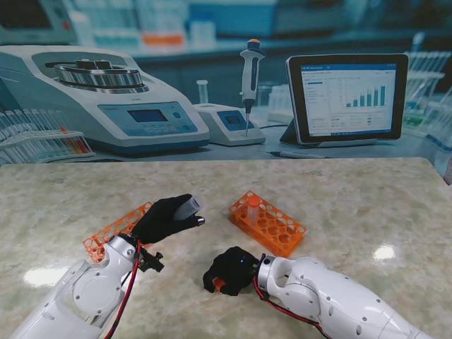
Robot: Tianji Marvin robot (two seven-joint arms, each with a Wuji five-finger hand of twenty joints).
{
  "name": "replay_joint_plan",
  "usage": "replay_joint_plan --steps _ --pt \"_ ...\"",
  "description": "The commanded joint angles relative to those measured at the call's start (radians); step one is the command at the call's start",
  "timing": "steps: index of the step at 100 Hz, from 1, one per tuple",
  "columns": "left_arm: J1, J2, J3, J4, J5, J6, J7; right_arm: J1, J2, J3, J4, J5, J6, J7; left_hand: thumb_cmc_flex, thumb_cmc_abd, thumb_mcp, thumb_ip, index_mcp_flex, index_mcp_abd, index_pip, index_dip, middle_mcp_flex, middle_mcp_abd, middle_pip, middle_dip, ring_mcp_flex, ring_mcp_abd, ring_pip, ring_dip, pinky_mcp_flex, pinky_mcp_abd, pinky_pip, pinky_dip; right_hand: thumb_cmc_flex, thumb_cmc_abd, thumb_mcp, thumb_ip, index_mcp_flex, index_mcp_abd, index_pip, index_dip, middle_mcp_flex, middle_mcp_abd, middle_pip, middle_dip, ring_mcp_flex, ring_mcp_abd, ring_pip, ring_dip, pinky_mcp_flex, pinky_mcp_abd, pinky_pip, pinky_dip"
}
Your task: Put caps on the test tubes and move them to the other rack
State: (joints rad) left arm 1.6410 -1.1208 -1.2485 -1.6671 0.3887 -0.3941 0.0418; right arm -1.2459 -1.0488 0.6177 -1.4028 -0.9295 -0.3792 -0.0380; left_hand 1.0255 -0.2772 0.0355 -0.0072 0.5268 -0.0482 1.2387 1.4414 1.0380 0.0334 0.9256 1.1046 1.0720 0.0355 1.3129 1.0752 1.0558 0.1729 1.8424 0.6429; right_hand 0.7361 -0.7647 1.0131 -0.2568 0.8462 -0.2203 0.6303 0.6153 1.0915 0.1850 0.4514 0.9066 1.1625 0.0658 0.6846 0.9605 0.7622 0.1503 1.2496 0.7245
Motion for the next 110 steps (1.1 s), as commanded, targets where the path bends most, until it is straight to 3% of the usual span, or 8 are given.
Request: replay_joint_plan --steps 1,18,23,31,60,71,88,110 --pt "0.002 -0.002 0.000 -0.001 0.000 0.001 -0.001 -0.025 0.011 -0.002 0.004 -0.012 0.002 0.019 0.019 0.061 0.017 0.011 0.006 -0.045 0.057 0.031 0.025 -0.023 0.011 -0.001 0.065 -0.033 0.056 -0.001 0.037 -0.158 0.203 -0.002 0.071 -0.006 0.028 0.050 -0.049 -0.001 0.001 -0.030 -0.002 -0.209 -0.088 -0.102 -0.052 -0.029 -0.050 0.012 -0.032 -0.011 0.035 0.030" --pt "0.003 -0.002 -0.001 -0.001 0.002 0.000 0.000 -0.061 0.019 0.041 -0.038 -0.048 0.004 0.026 0.018 0.060 0.016 0.010 0.006 -0.045 0.057 0.031 0.024 -0.022 0.011 -0.001 0.065 -0.032 0.054 -0.002 0.037 -0.158 0.202 -0.002 -0.005 0.046 -0.076 0.075 -0.100 -0.001 -0.027 -0.077 -0.063 -0.205 -0.125 -0.159 -0.093 -0.033 -0.057 -0.051 -0.090 -0.004 0.052 0.035" --pt "0.003 -0.002 -0.002 -0.001 0.002 0.000 0.000 -0.074 0.021 0.057 -0.054 -0.061 0.006 0.029 0.019 0.060 0.016 0.010 0.006 -0.045 0.057 0.031 0.024 -0.022 0.011 -0.001 0.065 -0.032 0.054 -0.002 0.037 -0.158 0.202 -0.002 -0.042 0.080 -0.099 0.111 -0.107 -0.001 -0.068 -0.080 -0.088 -0.202 -0.143 -0.205 -0.113 -0.031 -0.059 -0.064 -0.107 -0.002 0.052 0.037" --pt "0.003 -0.002 -0.002 -0.001 0.002 -0.001 0.000 -0.093 0.025 0.082 -0.078 -0.084 0.010 0.031 0.019 0.060 0.016 0.010 0.006 -0.045 0.057 0.031 0.023 -0.022 0.010 -0.001 0.064 -0.032 0.054 -0.002 0.037 -0.158 0.202 -0.002 -0.079 0.105 -0.140 0.133 -0.115 -0.011 -0.105 -0.077 -0.100 -0.206 -0.158 -0.294 -0.126 -0.027 -0.062 -0.074 -0.127 0.002 0.050 0.042" --pt "0.003 -0.002 -0.004 -0.001 0.002 -0.001 0.000 -0.141 0.030 0.144 -0.137 -0.135 0.023 0.035 0.019 0.061 0.016 0.010 0.006 -0.045 0.057 0.031 0.024 -0.023 0.010 -0.001 0.065 -0.032 0.052 -0.002 0.037 -0.158 0.202 -0.001 -0.123 0.136 -0.200 0.175 -0.134 -0.011 -0.158 -0.073 -0.118 -0.215 -0.169 -0.357 -0.147 -0.020 -0.073 -0.090 -0.166 0.011 0.045 0.052" --pt "0.003 -0.002 -0.004 -0.002 0.002 -0.001 0.000 -0.148 0.030 0.151 -0.146 -0.147 0.033 0.029 0.018 0.061 0.016 0.010 0.006 -0.045 0.057 0.031 0.024 -0.023 0.010 -0.001 0.064 -0.030 0.051 -0.002 0.037 -0.158 0.202 -0.001 -0.136 0.127 -0.222 0.174 -0.151 0.022 -0.179 -0.079 -0.127 -0.210 -0.178 -0.369 -0.154 -0.020 -0.082 -0.097 -0.176 0.014 0.040 0.053" --pt "0.003 -0.002 -0.004 -0.001 0.002 0.000 0.001 -0.136 0.029 0.131 -0.132 -0.164 0.045 -0.002 0.019 0.061 0.017 0.010 0.006 -0.045 0.057 0.031 0.024 -0.023 0.010 -0.002 0.065 -0.030 0.050 -0.002 0.037 -0.157 0.202 -0.002 -0.131 0.056 -0.243 0.169 -0.133 0.085 -0.194 -0.089 -0.121 -0.208 -0.177 -0.378 -0.156 -0.038 -0.103 -0.111 -0.178 0.007 0.027 0.051" --pt "0.003 -0.002 -0.003 -0.001 0.001 0.001 0.000 -0.101 0.028 0.087 -0.096 -0.160 0.063 -0.015 0.020 0.061 0.017 0.010 0.006 -0.045 0.057 0.031 0.023 -0.022 0.010 -0.002 0.064 -0.029 0.049 -0.002 0.037 -0.157 0.202 -0.002 -0.136 -0.032 -0.239 0.158 -0.093 0.107 -0.147 -0.024 -0.094 -0.194 -0.089 -0.304 -0.145 -0.065 -0.126 -0.117 -0.143 -0.020 -0.012 0.025"
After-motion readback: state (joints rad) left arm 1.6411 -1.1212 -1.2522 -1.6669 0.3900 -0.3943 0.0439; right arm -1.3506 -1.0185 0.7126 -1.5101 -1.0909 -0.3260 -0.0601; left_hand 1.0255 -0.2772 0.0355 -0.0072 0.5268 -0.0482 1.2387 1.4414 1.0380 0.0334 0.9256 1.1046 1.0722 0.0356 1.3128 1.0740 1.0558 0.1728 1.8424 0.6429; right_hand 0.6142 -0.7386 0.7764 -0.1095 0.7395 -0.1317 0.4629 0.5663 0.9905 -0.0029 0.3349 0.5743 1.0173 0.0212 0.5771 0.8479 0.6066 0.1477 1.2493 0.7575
